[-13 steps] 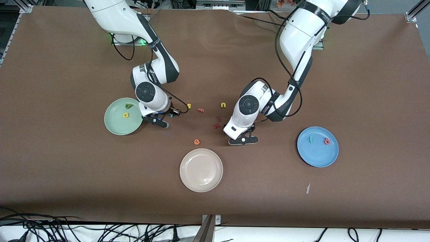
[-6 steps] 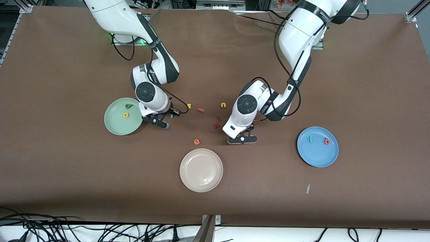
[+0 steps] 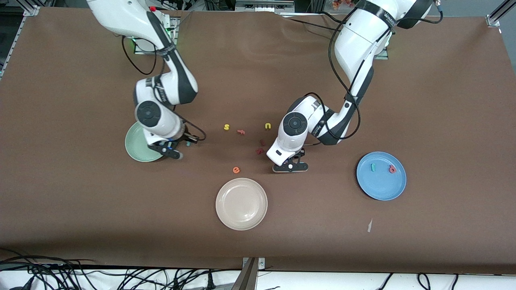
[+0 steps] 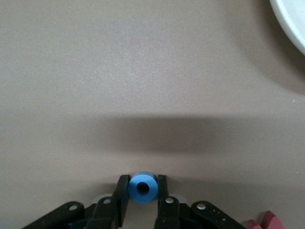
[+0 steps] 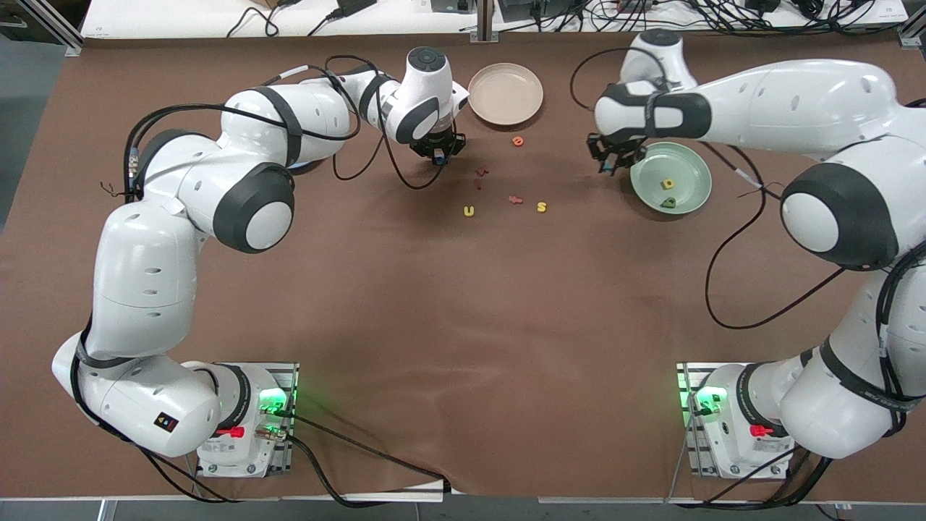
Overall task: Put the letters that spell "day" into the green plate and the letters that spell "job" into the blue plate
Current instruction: 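Grasp the teal y with the right gripper while the left gripper grasps blue, then drop the teal y on the green plate while the left gripper drops blue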
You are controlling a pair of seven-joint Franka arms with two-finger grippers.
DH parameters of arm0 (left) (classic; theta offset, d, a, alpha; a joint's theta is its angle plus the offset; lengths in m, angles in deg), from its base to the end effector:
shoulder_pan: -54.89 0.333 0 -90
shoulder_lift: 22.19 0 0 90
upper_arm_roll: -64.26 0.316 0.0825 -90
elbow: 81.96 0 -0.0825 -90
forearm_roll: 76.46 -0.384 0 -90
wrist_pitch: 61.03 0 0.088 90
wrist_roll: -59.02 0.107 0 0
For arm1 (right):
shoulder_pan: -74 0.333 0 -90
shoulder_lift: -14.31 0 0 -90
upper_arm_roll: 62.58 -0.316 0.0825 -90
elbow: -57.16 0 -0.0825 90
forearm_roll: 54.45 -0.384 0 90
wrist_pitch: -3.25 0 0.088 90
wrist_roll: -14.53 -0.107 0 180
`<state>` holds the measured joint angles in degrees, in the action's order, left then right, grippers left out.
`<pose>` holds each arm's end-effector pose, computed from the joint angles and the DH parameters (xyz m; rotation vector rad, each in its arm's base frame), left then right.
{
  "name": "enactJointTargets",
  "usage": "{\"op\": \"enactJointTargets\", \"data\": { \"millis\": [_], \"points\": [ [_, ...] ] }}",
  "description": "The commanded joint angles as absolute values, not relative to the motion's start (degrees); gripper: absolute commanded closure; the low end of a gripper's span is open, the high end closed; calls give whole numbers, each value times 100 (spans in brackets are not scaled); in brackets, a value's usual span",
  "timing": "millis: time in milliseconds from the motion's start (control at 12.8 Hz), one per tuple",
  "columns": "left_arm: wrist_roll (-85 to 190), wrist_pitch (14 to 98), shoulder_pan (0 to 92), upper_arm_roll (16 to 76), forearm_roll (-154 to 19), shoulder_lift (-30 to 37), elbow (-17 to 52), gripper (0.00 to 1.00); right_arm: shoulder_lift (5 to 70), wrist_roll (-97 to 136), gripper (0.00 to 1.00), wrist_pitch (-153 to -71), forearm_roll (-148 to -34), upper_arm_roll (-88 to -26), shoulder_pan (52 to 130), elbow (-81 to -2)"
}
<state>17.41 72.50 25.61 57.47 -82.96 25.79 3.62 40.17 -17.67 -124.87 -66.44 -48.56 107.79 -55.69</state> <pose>0.5861 -0.4074 0.1744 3.1320 0.0907 0.0026 0.5575 0.2107 0.2333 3.0533 -0.5328 -0.2613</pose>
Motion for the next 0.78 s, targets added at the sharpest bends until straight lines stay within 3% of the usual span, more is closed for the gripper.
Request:
{"op": "enactJointTargets", "data": {
  "millis": [0, 157, 313, 470, 705],
  "points": [
    [1674, 6898, 2553, 5819, -8472, 2466, 313, 87, 3752, -758, 89, -12217, -6596, -4230, 10784, -5919],
    [2041, 6171, 2754, 5811, -8463, 2265, 120, 90, 3777, -332, 88, -12304, -6640, -4061, 10748, -6122],
    [2778, 5606, 3105, 5793, -8402, 1905, 171, 90, 3804, -323, 81, -12628, -6640, -4061, 10748, -6306],
    [3691, 5018, 3553, 5793, -8401, 1650, 224, 90, 3795, -323, 0, -12665, -6640, -4061, 10748, -6290],
    [5037, 4953, 4292, 5793, -8410, 1429, 514, 90, 3725, -314, 0, -12245, -6649, -4026, 10748, -5922]
  ]
}}
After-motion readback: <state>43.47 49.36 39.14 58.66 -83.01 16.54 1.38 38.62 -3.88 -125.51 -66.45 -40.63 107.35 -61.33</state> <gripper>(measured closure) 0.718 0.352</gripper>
